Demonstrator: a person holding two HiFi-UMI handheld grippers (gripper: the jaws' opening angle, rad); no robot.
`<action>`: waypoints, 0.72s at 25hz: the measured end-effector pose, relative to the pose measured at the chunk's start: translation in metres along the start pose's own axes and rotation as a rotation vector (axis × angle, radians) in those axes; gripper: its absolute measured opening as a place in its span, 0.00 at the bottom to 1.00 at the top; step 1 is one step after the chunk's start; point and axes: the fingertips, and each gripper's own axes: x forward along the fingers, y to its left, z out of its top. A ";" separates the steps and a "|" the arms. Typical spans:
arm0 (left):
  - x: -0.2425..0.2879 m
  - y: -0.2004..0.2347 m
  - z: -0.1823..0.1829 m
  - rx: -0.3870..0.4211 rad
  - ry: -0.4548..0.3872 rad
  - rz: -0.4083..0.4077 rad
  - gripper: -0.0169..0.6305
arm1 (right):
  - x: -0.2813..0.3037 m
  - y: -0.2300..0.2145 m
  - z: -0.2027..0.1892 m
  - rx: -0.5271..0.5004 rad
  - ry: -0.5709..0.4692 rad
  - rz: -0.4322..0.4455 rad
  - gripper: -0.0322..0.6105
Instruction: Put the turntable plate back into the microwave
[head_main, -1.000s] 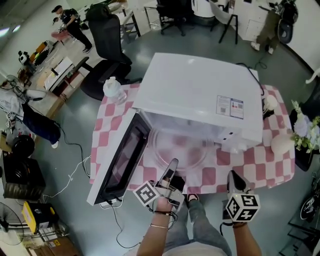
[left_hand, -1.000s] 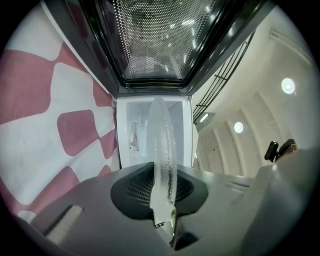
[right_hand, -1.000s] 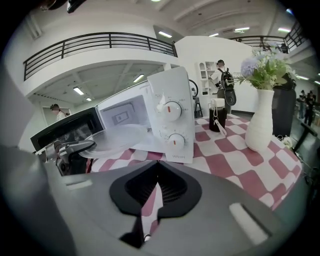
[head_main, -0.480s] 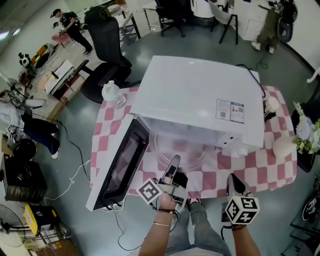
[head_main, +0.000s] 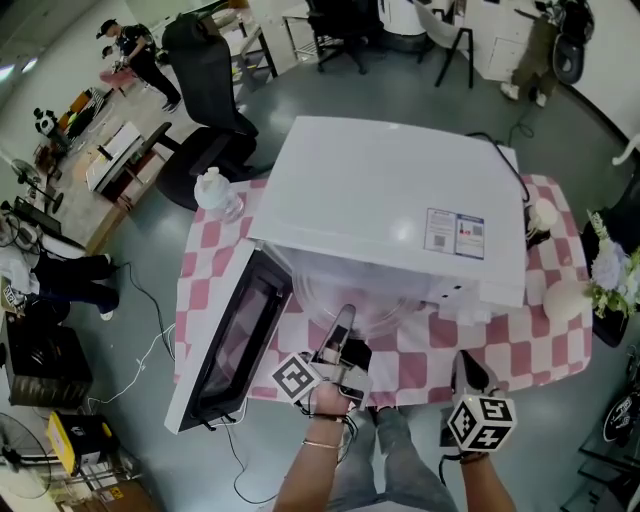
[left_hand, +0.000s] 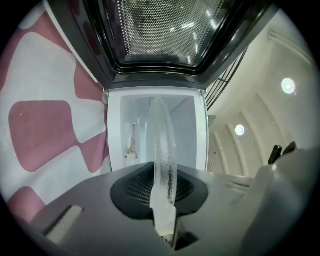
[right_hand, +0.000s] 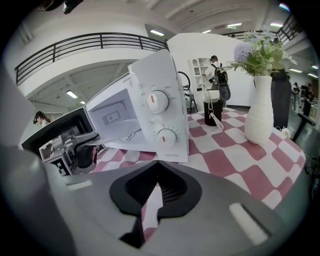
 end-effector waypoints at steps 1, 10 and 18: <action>0.003 0.000 0.002 -0.001 -0.002 -0.001 0.08 | 0.001 0.000 0.001 0.000 0.000 0.001 0.06; 0.026 0.002 0.010 -0.006 0.000 -0.013 0.08 | 0.007 -0.004 -0.001 0.004 0.010 -0.009 0.06; 0.042 0.006 0.010 -0.030 0.005 -0.006 0.08 | 0.012 -0.007 0.001 0.009 0.020 -0.021 0.06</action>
